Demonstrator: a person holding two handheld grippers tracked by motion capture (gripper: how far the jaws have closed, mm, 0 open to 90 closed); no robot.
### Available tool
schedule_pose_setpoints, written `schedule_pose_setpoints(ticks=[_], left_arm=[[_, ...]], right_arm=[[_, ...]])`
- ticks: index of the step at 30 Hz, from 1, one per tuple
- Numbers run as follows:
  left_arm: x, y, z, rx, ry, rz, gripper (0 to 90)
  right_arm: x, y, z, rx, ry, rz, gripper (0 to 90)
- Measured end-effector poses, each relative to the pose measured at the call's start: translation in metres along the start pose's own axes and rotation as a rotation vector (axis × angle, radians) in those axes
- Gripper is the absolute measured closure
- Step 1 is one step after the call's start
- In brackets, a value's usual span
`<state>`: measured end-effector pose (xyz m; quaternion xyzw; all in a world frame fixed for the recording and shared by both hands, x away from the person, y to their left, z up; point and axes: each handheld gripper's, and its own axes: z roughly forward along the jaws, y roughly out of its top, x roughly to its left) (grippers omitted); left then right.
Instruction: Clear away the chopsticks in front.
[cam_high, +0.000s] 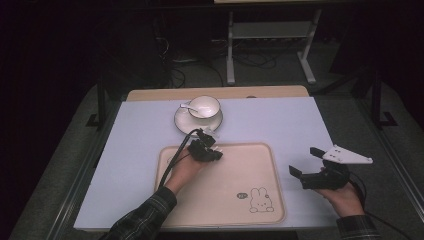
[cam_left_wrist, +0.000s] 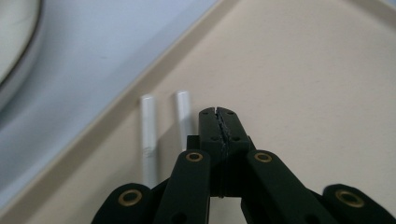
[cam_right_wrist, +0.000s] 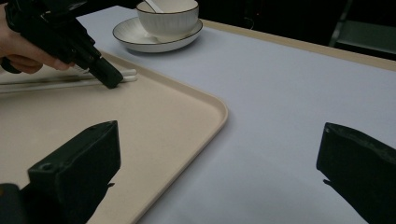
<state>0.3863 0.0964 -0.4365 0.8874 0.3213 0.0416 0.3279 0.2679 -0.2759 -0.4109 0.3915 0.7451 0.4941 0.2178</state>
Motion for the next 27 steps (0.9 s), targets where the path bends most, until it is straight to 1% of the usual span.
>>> schedule_pose_setpoints(ticks=[4, 5, 7, 9, 12, 13, 14, 19, 22, 26, 27], left_arm=[[0.012, -0.006, -0.006, -0.007, 0.009, -0.033, 89.2], [0.016, -0.009, -0.01, -0.007, 0.023, -0.04, 89.2], [0.019, -0.01, -0.012, -0.003, 0.023, -0.042, 89.2], [0.025, -0.015, -0.017, -0.001, 0.026, -0.059, 89.2], [0.028, -0.019, -0.021, 0.008, 0.033, -0.058, 89.2], [0.03, -0.022, -0.025, 0.009, 0.04, -0.065, 89.2], [0.03, -0.022, -0.025, 0.009, 0.04, -0.065, 89.1], [0.035, -0.033, -0.035, 0.014, 0.048, -0.08, 88.7], [0.037, -0.039, -0.04, 0.016, 0.037, -0.09, 88.5], [0.037, -0.045, -0.045, 0.021, 0.039, -0.093, 88.5], [0.038, -0.049, -0.049, 0.021, 0.041, -0.099, 88.5]], right_arm=[[0.0, 0.0, 0.0, -0.001, 0.0, -0.002, 0.0], [0.001, 0.0, 0.0, 0.0, 0.0, -0.004, 0.0], [0.001, 0.0, 0.0, 0.001, 0.0, -0.004, 0.0], [0.001, 0.0, 0.0, 0.0, -0.001, -0.003, 0.0], [0.0, 0.0, 0.0, 0.001, -0.002, -0.002, 0.0], [0.0, 0.0, 0.0, 0.0, -0.002, -0.002, 0.0], [0.0, 0.0, 0.0, 0.0, -0.002, -0.002, 0.0], [0.001, 0.0, 0.0, 0.001, -0.002, -0.001, 0.0], [0.001, 0.0, 0.0, 0.002, -0.002, -0.003, 0.0], [0.001, 0.001, 0.0, 0.001, -0.002, -0.002, 0.0], [0.001, 0.0, 0.0, 0.001, -0.002, -0.001, 0.0]])
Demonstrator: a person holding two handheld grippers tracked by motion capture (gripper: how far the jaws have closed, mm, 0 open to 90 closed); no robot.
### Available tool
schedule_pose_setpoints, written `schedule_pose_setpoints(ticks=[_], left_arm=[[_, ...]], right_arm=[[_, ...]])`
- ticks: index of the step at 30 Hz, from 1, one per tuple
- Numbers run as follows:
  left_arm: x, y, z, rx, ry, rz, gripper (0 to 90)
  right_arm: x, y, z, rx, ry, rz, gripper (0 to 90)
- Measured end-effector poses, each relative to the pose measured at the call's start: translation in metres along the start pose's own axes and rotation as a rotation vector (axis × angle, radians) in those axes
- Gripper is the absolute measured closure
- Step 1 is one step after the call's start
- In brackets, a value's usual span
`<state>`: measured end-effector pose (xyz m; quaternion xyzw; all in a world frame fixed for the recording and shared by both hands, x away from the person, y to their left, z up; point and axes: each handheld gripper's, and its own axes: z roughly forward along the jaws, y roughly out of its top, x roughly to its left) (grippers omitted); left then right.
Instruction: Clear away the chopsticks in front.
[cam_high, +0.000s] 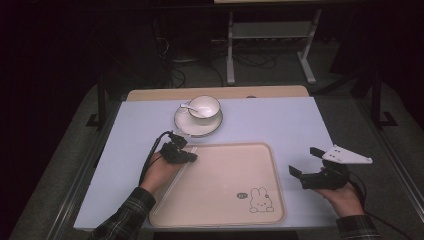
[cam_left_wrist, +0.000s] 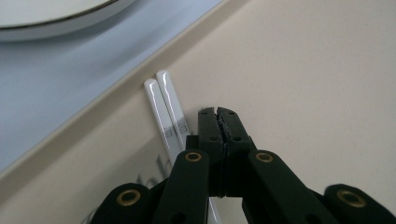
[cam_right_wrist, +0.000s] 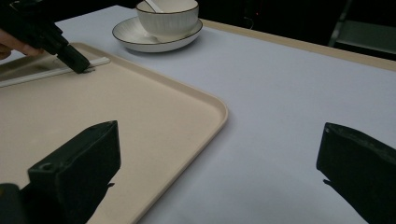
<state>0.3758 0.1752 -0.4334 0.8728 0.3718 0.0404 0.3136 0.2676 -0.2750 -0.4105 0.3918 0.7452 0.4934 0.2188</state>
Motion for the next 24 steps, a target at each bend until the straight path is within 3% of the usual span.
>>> schedule_pose_setpoints(ticks=[10, 24], left_arm=[[0.007, -0.022, -0.019, 0.009, 0.009, -0.023, 88.1], [0.004, -0.053, -0.043, 0.023, 0.005, -0.043, 87.7]], right_arm=[[0.0, 0.0, 0.0, 0.0, -0.001, 0.0, 0.0], [0.001, 0.0, 0.0, 0.003, -0.001, 0.0, 0.0]])
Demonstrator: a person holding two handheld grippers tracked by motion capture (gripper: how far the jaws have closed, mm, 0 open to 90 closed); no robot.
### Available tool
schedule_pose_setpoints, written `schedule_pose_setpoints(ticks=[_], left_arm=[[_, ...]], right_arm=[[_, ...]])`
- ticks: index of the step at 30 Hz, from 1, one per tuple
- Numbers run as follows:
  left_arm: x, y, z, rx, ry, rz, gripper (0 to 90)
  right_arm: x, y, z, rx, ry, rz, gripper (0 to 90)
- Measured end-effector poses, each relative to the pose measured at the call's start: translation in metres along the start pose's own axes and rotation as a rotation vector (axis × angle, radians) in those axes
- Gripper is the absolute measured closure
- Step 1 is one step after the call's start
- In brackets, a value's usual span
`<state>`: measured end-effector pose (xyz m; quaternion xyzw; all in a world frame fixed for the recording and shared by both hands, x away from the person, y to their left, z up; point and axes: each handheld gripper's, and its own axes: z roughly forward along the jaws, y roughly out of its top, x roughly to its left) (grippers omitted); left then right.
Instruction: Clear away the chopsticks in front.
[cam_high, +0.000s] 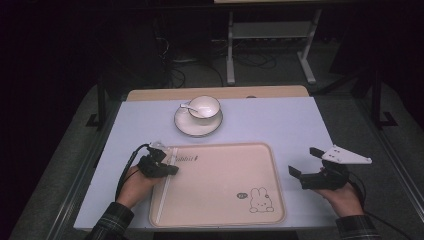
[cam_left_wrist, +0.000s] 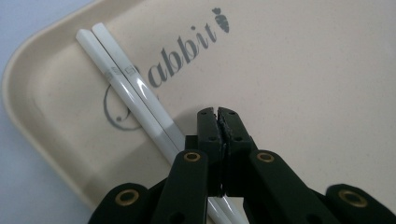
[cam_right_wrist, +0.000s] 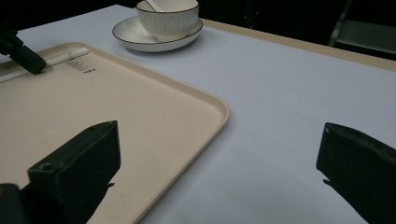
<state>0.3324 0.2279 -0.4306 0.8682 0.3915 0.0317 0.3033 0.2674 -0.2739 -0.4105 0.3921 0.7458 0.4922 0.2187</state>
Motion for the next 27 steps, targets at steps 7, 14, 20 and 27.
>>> schedule_pose_setpoints(ticks=[7, 14, 20, 27], left_arm=[[0.0, -0.008, -0.006, 0.002, 0.003, -0.008, 87.7], [0.0, -0.014, -0.01, -0.001, 0.005, -0.015, 87.1], [-0.004, -0.009, -0.02, -0.07, 0.013, 0.033, 70.3], [-0.003, -0.015, -0.041, -0.236, 0.04, 0.084, 34.7]], right_arm=[[0.0, 0.0, 0.0, 0.0, -0.001, -0.001, 0.0], [0.0, 0.0, 0.0, 0.001, 0.0, -0.002, 0.0], [0.001, 0.0, 0.001, 0.003, 0.001, -0.004, 0.0], [0.003, 0.0, 0.002, 0.01, 0.013, -0.008, 0.0]])
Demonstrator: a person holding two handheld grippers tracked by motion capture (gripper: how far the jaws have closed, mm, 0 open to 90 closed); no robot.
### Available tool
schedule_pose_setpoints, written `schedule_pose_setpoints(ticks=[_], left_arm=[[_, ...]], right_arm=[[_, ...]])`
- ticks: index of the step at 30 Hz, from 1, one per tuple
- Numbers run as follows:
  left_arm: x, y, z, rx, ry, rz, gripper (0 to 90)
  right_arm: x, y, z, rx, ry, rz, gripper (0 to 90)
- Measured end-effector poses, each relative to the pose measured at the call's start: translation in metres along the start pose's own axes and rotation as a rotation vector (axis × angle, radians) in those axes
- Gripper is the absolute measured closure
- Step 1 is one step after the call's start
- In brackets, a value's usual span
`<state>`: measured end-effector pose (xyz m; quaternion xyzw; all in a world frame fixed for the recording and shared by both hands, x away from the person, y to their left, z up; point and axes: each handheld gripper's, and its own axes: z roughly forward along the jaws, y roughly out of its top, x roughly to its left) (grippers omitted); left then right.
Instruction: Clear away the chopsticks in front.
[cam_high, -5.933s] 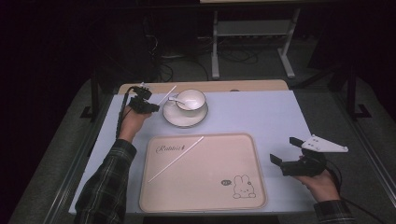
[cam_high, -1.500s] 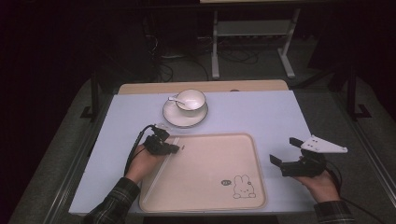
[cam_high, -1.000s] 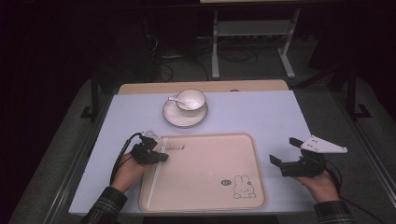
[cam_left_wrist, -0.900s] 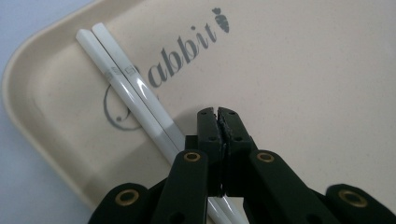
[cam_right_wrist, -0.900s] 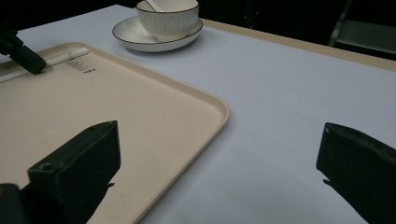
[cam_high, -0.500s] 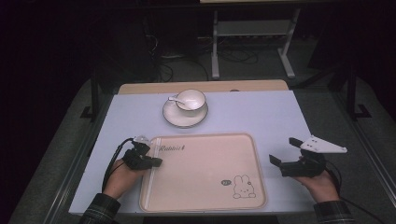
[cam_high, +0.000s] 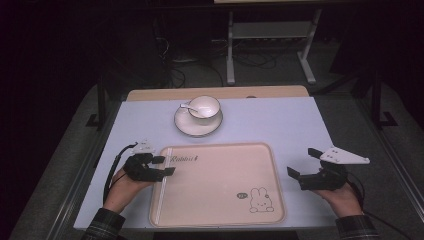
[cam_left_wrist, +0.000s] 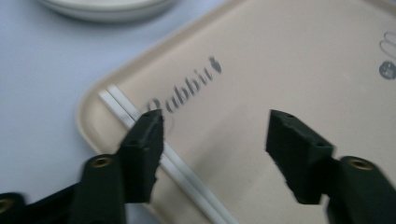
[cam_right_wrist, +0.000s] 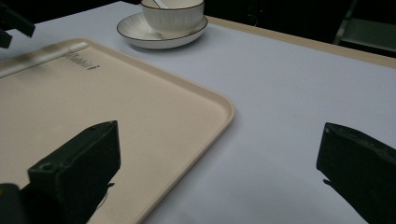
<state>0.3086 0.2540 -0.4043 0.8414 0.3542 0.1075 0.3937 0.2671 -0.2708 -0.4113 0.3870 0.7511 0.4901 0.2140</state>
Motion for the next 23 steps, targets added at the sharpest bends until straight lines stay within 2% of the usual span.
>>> schedule_pose_setpoints(ticks=[4, 7, 8, 9, 12, 13, 15, 17, 23], left_arm=[[0.003, -0.003, -0.011, -0.077, 0.014, -0.002, 24.1], [0.003, -0.008, -0.018, -0.11, 0.037, 0.007, 18.8], [0.003, -0.008, -0.018, -0.11, 0.037, 0.007, 17.4], [0.004, -0.012, -0.023, -0.115, 0.073, 0.007, 15.1], [0.006, -0.018, -0.027, -0.127, 0.085, -0.012, 11.9], [0.007, -0.025, -0.032, -0.142, 0.101, -0.024, 11.4], [0.008, -0.029, -0.034, -0.148, 0.11, -0.026, 10.9], [0.009, -0.035, -0.038, -0.142, 0.135, -0.006, 10.9], [0.011, -0.037, -0.039, -0.148, 0.139, -0.003, 11.3]], right_arm=[[0.0, 0.0, -0.001, -0.001, 0.002, -0.002, 0.0], [0.001, -0.001, -0.002, -0.001, 0.003, 0.0, 0.0], [0.001, -0.001, -0.002, -0.003, 0.004, 0.001, 0.0], [0.001, -0.001, -0.003, -0.004, 0.004, 0.003, 0.0], [0.003, -0.002, -0.005, -0.007, 0.003, 0.003, 0.0], [0.003, -0.002, -0.006, -0.005, 0.003, 0.005, 0.0], [0.004, -0.004, -0.008, -0.007, 0.006, 0.008, 0.0], [0.004, -0.004, -0.009, -0.005, 0.006, 0.008, 0.0], [0.003, -0.004, -0.008, -0.004, 0.003, 0.005, 0.0]])
